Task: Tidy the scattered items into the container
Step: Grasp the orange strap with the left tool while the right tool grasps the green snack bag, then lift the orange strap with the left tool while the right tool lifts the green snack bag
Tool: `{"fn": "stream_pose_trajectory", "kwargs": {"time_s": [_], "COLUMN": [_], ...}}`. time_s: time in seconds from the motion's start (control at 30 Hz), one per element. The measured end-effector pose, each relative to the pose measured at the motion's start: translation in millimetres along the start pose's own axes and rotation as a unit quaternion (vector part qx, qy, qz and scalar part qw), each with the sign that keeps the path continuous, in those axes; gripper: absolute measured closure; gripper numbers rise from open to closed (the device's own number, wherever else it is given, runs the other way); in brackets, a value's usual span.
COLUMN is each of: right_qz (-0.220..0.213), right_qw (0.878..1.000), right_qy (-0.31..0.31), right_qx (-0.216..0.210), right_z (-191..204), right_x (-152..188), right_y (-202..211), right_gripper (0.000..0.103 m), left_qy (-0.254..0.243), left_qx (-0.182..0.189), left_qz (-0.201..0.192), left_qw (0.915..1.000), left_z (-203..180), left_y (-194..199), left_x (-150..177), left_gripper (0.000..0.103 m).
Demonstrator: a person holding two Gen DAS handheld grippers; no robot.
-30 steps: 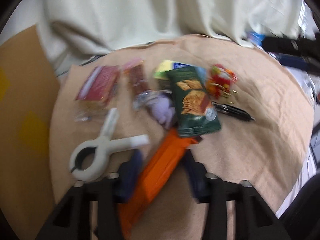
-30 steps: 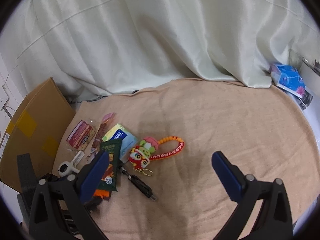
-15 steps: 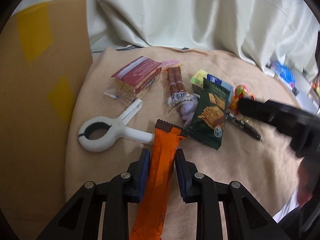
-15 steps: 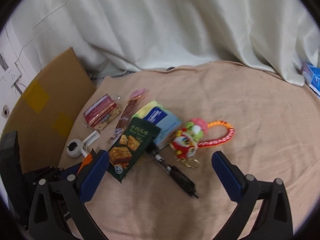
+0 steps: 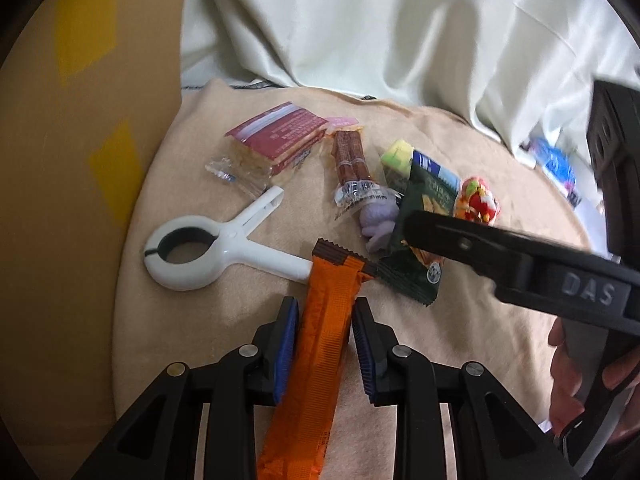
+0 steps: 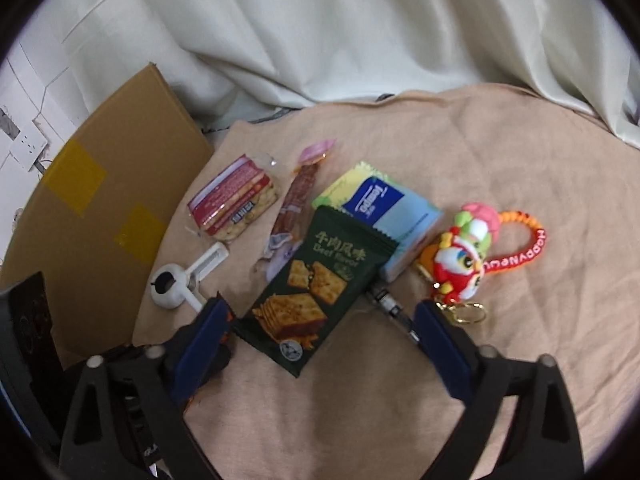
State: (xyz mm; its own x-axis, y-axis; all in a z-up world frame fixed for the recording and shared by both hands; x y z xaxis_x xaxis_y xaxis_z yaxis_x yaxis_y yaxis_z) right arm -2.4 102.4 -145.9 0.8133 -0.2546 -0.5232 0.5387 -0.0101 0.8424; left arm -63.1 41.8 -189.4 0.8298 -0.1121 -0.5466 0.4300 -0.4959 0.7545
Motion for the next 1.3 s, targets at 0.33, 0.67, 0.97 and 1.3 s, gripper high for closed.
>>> {"fn": "stream_pose_trajectory", "kwargs": {"time_s": [0.33, 0.67, 0.97, 1.3], "right_qz": [0.003, -0.021, -0.019, -0.023], "right_qw": [0.998, 0.999, 0.999, 0.998], "right_qy": [0.027, 0.035, 0.030, 0.052], "right_qx": [0.056, 0.035, 0.014, 0.011], "right_z": [9, 0, -17, -12], "right_x": [0, -3, -4, 1], "right_y": [-12, 4, 8, 9], "right_gripper": [0.020, 0.069, 0.088, 0.088], "left_qy": [-0.050, -0.038, -0.038, -0.064], "left_qx": [-0.039, -0.025, -0.040, -0.030], "left_qz": [-0.002, -0.010, -0.009, -0.013], "left_qw": [0.9980, 0.9989, 0.9984, 0.9974], "left_z": [-8, -7, -9, -18], "left_y": [-3, 0, -5, -11], "left_x": [3, 1, 0, 3], "left_gripper": [0.073, 0.073, 0.073, 0.042]}}
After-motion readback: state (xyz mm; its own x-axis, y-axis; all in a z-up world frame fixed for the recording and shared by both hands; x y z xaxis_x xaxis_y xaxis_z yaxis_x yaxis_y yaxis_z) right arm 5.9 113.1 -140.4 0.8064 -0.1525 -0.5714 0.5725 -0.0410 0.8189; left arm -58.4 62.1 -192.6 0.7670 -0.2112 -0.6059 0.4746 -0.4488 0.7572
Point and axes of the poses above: each gripper's, at about its wrist camera, not at the fingertips, and y roughly against the way its jaws point, z to its left, x to its underside, the point moved 5 cm from there along -y, roughly the way its jaws point, and after that the axes turned 12 degrees about x, right-handed, at the moved point
